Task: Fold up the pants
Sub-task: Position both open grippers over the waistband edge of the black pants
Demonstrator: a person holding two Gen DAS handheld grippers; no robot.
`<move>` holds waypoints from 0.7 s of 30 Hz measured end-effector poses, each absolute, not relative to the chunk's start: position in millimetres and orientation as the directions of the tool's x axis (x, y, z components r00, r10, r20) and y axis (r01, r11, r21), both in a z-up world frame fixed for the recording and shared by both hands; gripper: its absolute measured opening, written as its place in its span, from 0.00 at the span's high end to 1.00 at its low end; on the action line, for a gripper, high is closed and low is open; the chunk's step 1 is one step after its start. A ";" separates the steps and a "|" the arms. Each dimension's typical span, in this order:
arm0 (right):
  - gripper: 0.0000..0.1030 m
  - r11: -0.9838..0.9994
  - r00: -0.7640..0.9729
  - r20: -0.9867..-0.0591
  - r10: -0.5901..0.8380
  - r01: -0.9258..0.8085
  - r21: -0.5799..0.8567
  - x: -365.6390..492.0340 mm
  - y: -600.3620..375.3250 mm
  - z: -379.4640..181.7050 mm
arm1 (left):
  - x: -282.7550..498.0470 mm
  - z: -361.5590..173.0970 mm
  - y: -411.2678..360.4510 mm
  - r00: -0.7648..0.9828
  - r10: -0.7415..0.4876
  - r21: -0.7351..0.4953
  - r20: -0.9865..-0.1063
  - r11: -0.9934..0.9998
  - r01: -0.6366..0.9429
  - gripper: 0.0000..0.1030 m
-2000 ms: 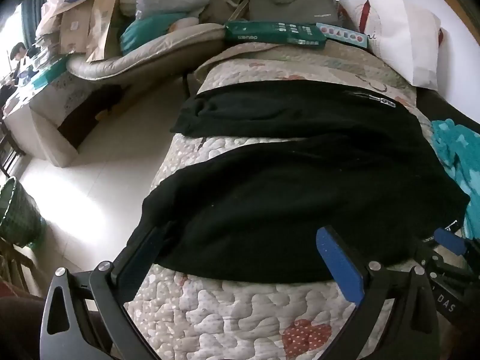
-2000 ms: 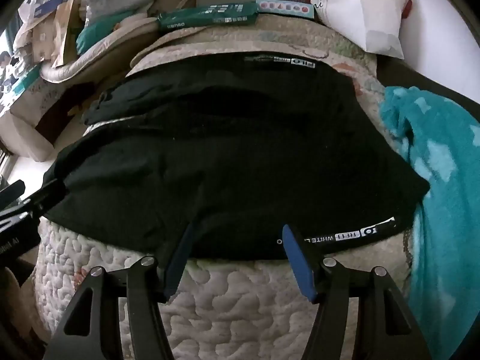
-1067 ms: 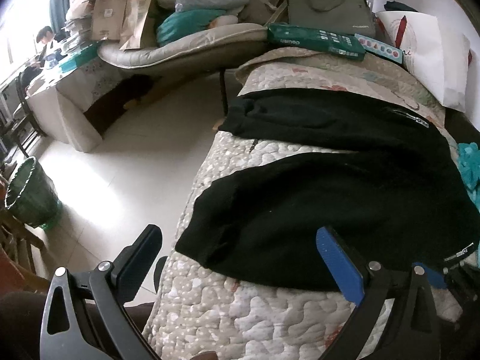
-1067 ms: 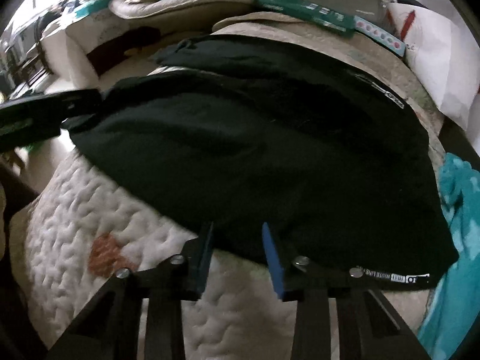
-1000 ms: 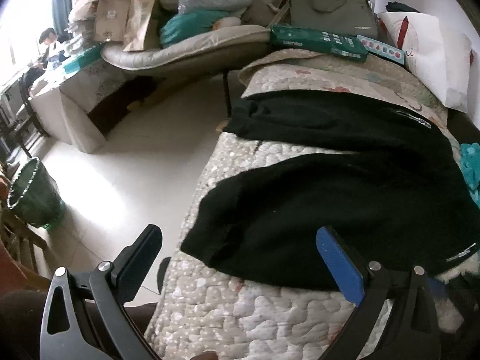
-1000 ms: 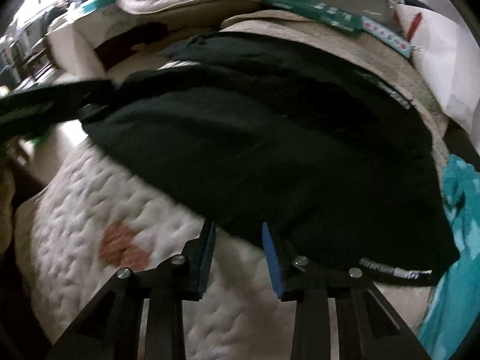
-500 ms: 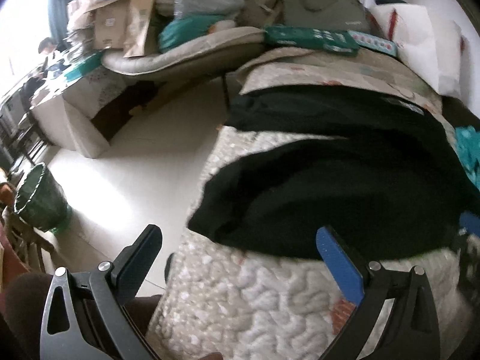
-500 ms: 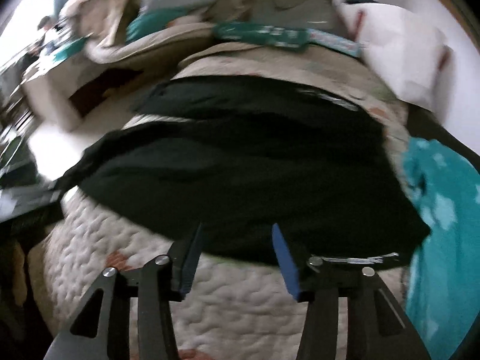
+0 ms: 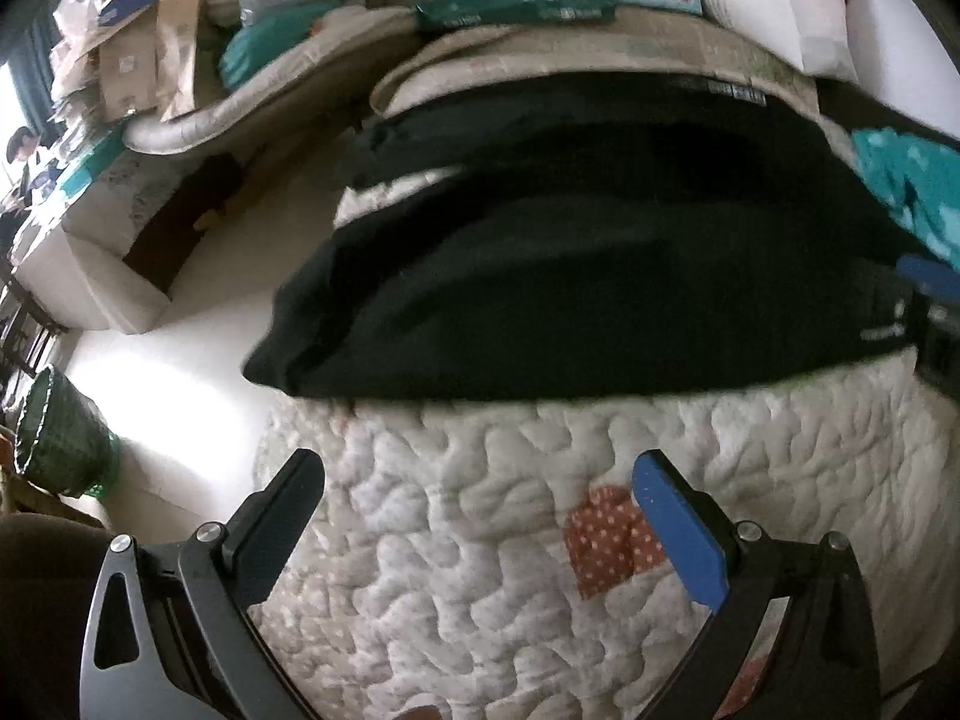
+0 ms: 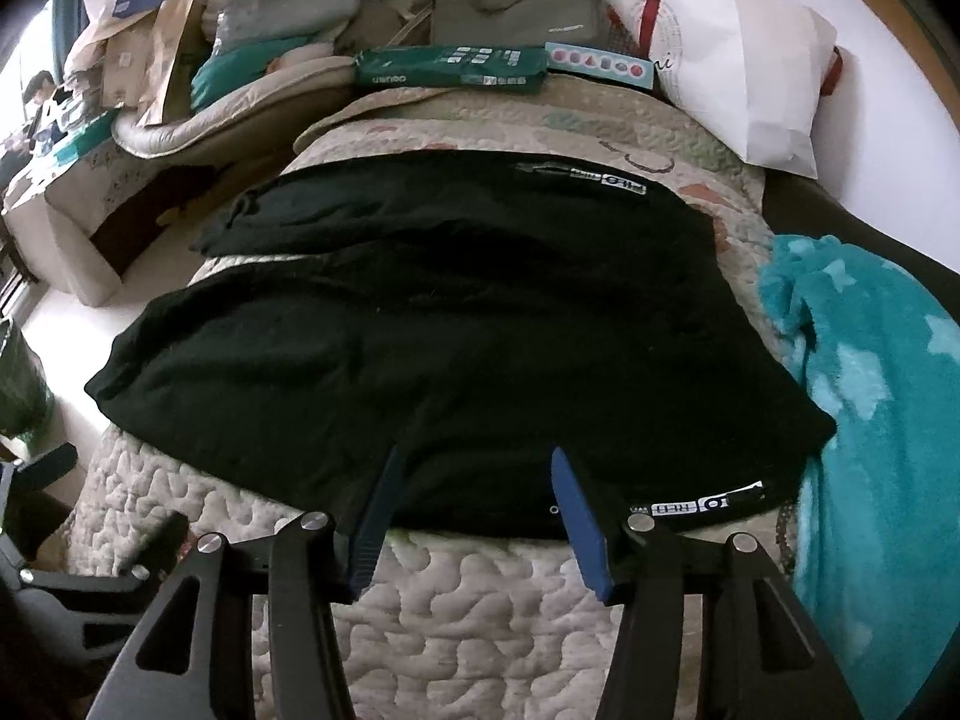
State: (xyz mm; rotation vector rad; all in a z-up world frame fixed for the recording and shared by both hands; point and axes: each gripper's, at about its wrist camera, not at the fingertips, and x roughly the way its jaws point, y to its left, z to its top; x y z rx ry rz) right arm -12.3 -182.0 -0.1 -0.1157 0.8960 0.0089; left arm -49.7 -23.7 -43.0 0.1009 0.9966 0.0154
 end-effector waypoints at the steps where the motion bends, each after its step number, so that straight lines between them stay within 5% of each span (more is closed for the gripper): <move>1: 0.44 0.994 0.625 -0.780 -0.042 -0.055 -0.097 -11.8 -181.8 -0.1 | -49.7 -46.7 -25.4 0.532 0.060 0.096 -0.844 0.995 0.039 0.00; 7: 0.41 0.997 0.633 -0.773 -0.036 -0.029 -0.070 -12.6 -187.2 2.4 | -51.8 -59.4 -24.0 0.488 0.046 0.073 -0.872 0.997 0.036 0.00; 12: 0.41 0.998 0.636 -0.771 -0.031 -0.028 -0.063 -13.5 -188.9 3.2 | -53.6 -67.6 -8.0 0.455 -0.045 -0.062 -0.889 0.998 -0.022 0.00; 21: 0.40 0.998 0.632 -0.774 -0.030 -0.029 -0.063 -12.9 -189.4 3.4 | -59.7 -64.9 -9.2 0.475 -0.037 -0.033 -0.879 0.999 0.017 0.00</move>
